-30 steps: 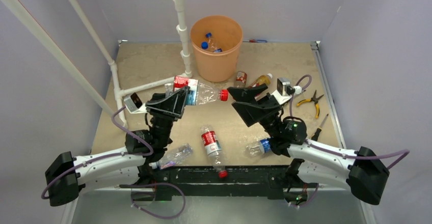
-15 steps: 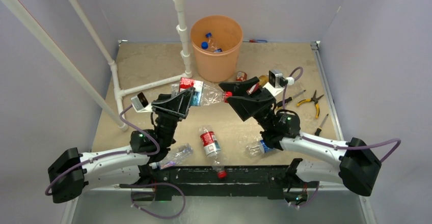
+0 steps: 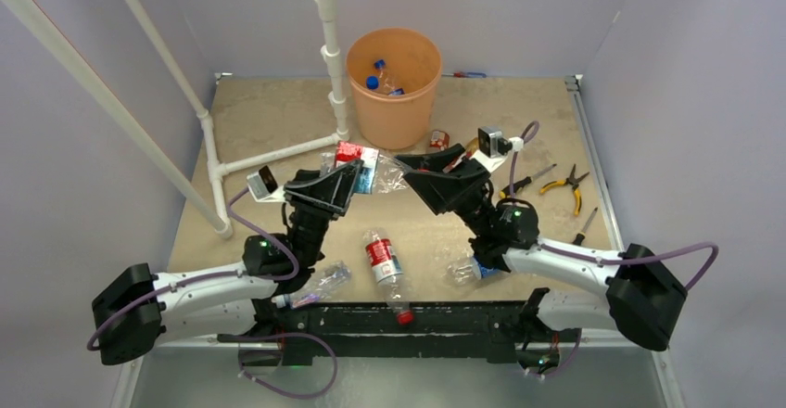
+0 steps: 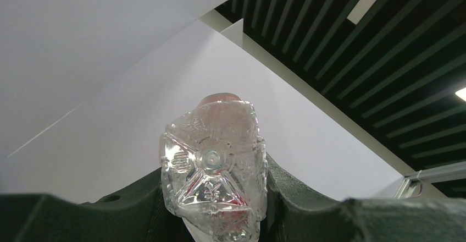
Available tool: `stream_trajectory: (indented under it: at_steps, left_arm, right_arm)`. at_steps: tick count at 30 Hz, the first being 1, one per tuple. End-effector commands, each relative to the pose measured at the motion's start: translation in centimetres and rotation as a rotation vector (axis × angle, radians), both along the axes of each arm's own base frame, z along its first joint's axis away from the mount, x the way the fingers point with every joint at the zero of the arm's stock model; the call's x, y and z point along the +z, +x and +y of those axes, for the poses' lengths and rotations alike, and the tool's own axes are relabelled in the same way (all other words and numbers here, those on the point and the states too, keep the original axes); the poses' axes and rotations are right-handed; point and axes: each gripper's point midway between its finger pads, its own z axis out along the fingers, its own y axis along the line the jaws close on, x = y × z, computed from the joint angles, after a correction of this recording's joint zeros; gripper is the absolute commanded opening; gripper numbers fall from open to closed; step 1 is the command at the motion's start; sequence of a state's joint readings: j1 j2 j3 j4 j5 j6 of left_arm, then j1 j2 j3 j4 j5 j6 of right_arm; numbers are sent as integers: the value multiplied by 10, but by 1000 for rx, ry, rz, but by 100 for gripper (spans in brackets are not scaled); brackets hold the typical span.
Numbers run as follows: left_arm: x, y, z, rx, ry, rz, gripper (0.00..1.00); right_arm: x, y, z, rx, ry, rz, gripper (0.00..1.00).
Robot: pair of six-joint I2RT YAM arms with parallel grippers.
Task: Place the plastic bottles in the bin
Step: Pick up the plastic bottle at the center of the board.
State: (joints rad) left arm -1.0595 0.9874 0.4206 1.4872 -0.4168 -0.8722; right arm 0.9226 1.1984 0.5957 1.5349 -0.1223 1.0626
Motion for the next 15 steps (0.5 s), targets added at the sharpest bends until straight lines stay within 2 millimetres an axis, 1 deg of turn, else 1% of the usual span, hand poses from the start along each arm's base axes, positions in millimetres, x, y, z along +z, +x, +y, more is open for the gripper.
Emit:
stream_trajectory:
  at_steps: [1,3,4,7,10,11,13,14,15]
  left_arm:
    - [28,-12,13,-23,-123,-93,0]
    - [26,-12,10,-35,-127,-93,0]
    - [25,-12,9,-39,-128,-94,0]
    - [24,-12,7,-42,-122,-97,0]
    - [22,-11,5,-33,-101,-94,0]
    - [21,-11,4,-31,-90,-91,3]
    - [18,-10,4,-27,-83,-85,13]
    - [16,-10,5,-22,-80,-84,18]
    - [14,-10,7,-18,-78,-82,22]
  right_arm:
    - [9,-9,-3,55,54,-26,54]
    - [9,-9,-2,63,59,-24,45]
    - [8,-9,-3,63,64,-21,42]
    - [8,-8,-4,59,68,-19,39]
    - [8,-8,-6,43,67,-22,29]
    - [8,-8,-8,34,68,-25,26]
    - [9,-8,-10,10,65,-33,18]
    - [8,-7,-10,-2,51,-33,11]
    - [8,-6,-9,-12,36,-30,0]
